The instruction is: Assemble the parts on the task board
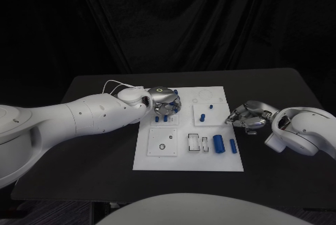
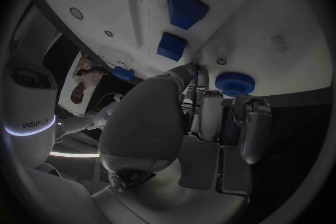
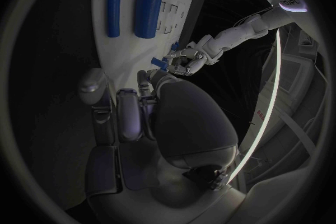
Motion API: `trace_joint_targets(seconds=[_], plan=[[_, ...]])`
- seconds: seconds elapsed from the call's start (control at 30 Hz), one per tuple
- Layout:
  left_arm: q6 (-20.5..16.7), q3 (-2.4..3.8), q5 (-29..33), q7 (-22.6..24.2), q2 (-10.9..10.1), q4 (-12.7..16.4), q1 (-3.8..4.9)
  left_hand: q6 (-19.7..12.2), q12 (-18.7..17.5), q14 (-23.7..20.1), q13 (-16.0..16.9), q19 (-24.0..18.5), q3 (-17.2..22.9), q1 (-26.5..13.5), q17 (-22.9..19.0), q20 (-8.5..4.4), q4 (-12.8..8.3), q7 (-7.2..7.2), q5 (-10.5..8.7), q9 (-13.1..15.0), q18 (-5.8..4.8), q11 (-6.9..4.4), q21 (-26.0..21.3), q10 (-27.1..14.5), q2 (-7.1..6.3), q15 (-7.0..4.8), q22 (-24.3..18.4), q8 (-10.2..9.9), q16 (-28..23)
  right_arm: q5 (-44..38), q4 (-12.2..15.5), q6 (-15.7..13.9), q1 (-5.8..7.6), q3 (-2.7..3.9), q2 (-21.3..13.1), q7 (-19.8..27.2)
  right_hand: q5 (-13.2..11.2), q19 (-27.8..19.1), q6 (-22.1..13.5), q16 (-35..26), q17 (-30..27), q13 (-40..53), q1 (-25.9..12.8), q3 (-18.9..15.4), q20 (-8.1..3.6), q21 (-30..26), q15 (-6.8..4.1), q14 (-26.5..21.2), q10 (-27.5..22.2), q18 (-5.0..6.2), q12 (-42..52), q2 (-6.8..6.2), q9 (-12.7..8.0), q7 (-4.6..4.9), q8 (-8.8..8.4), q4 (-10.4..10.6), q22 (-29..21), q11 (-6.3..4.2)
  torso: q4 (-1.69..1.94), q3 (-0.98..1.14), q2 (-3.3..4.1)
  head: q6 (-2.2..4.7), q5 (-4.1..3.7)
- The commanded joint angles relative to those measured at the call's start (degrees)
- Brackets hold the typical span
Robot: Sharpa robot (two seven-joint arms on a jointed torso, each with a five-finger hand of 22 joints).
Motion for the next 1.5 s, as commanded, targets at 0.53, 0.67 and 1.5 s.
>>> trace_joint_targets(seconds=[0.53, 0.67, 1.5], plan=[[-9.25, 0.41, -0.22, 0.64, -6.62, 6.75, 0.63, 2.58, -3.67, 0.33, -3.57, 6.03, 0.34, 0.10, -1.58, -0.78, -1.34, 0.05, -1.05, -0.17, -0.76, -0.11, 0.17, 3.89, 0.84, -0.56, 15.08, 0.46, -0.71, -0.15, -0.30, 1.13, -0.12, 0.03, -0.05, -1.22, 0.26, 0.25, 0.06, -0.13, 2.32, 7.49, 0.01, 0.33, -0.12, -0.56, 0.13, 0.73, -0.18, 0.74, 0.14, -0.38, 0.06, -0.23, 0.19, 0.03, 4.55, -0.14, -0.02, 0.00, -0.04, -0.01, 0.26], [-9.60, 0.53, 2.76, 0.13, -9.11, 9.04, 1.55, 2.73, -4.25, 0.45, -4.09, 6.03, 0.42, -0.13, -1.60, -0.88, -1.17, -0.06, -1.39, -0.32, -0.76, -0.21, 0.17, 4.22, 0.57, -0.69, 15.08, 0.35, -0.76, -0.15, -0.47, 1.26, -0.12, 0.03, 0.00, -1.31, 0.26, 0.25, 0.06, -0.13, 2.32, 7.49, 0.01, 0.33, -0.12, -0.56, 0.13, 0.73, -0.18, 0.74, 0.14, -0.38, 0.06, -0.23, 0.19, 0.03, 4.55, -0.14, 0.02, -0.01, -0.07, -0.01, 0.31], [-4.98, -0.05, 3.85, -1.55, -11.13, 8.35, 1.56, 2.37, -5.36, 0.12, -4.96, 6.03, 0.67, -0.47, -2.38, -1.77, -0.84, 0.57, -0.98, -0.94, -0.76, 0.56, 0.17, 4.69, -0.02, -0.03, 15.08, -0.36, -1.22, -0.15, -0.98, 1.76, -0.14, 0.02, 0.25, -1.36, 0.27, 0.18, 0.03, -0.29, 2.17, 7.37, 0.05, 0.45, -0.13, -0.81, 0.14, 0.64, -0.31, 0.77, 0.06, -0.34, 0.06, -0.22, 0.21, 0.02, 4.50, -0.13, 0.43, 0.00, -0.30, -0.01, 0.22]])
